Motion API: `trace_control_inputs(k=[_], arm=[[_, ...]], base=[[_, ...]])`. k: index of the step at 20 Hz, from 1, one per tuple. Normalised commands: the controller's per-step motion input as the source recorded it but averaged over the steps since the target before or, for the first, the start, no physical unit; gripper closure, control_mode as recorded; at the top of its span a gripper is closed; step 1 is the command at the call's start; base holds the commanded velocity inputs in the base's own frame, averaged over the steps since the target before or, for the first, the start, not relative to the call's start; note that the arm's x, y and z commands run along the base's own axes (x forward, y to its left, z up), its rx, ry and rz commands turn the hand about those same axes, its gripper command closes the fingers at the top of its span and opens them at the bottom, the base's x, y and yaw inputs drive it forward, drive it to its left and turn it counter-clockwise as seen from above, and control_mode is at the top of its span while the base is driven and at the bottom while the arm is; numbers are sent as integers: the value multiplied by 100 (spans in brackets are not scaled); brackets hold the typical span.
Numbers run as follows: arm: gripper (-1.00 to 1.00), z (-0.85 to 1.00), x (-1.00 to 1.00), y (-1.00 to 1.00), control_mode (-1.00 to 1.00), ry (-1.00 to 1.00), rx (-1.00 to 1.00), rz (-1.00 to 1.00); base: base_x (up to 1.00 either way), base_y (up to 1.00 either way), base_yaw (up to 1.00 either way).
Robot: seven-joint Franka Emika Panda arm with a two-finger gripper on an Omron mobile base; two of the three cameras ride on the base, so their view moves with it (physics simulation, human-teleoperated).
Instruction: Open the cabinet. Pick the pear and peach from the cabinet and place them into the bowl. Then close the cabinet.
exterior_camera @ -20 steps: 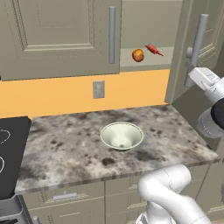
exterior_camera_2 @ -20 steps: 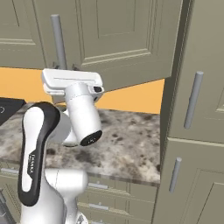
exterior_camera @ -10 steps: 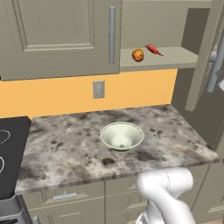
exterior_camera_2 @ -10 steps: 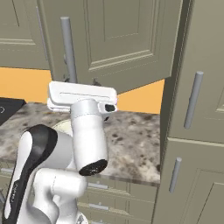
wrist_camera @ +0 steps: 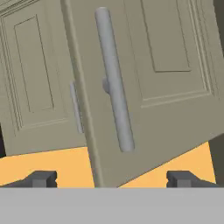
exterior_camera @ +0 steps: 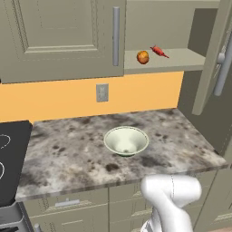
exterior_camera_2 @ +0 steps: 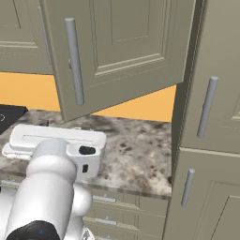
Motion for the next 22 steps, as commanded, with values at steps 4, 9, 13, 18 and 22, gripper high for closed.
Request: trace_control_inputs(k=[4, 9, 13, 18, 22], arm=[[-100, -21, -81, 100, -100, -5, -33, 5], [-100, -23, -6, 100, -100, -12, -24, 0], [-100, -14, 88, 100, -100, -10, -16, -13], [-100, -17, 100, 100, -100, -5, -18, -31], [-100, -13, 100, 76, -100, -1, -14, -47]], base=[[0, 0, 0], [0, 0, 0], [0, 0, 0], [0, 0, 0], [0, 0, 0]])
